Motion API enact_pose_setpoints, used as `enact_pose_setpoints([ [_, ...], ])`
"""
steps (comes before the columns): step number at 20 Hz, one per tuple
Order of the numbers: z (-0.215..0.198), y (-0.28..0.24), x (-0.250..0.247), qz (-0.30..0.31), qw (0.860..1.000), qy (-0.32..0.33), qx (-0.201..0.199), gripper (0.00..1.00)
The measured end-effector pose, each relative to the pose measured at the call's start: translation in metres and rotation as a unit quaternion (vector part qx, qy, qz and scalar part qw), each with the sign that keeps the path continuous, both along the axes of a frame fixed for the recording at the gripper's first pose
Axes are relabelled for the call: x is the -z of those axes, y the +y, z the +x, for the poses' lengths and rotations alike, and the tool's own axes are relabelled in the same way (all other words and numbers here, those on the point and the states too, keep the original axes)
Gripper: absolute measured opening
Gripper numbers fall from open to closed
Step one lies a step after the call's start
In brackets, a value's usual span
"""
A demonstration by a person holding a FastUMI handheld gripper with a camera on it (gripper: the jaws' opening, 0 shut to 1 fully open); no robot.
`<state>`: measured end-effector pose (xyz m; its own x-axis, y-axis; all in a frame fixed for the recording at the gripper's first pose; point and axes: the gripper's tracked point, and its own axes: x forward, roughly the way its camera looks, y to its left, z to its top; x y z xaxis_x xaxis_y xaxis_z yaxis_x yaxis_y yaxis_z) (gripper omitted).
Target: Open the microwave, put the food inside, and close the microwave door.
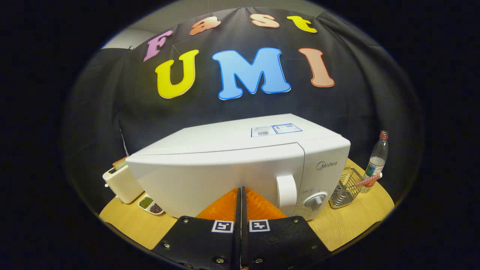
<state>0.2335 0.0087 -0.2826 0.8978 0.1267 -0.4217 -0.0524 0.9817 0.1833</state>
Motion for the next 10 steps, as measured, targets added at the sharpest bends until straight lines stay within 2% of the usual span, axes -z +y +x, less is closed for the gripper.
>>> enact_pose_setpoints([
  [4,-0.024,0.002,-0.04,-0.036,0.998,-0.046,-0.013,0.01],
  [10,-0.079,0.009,-0.102,-0.047,0.994,-0.1,-0.006,0.01],
])
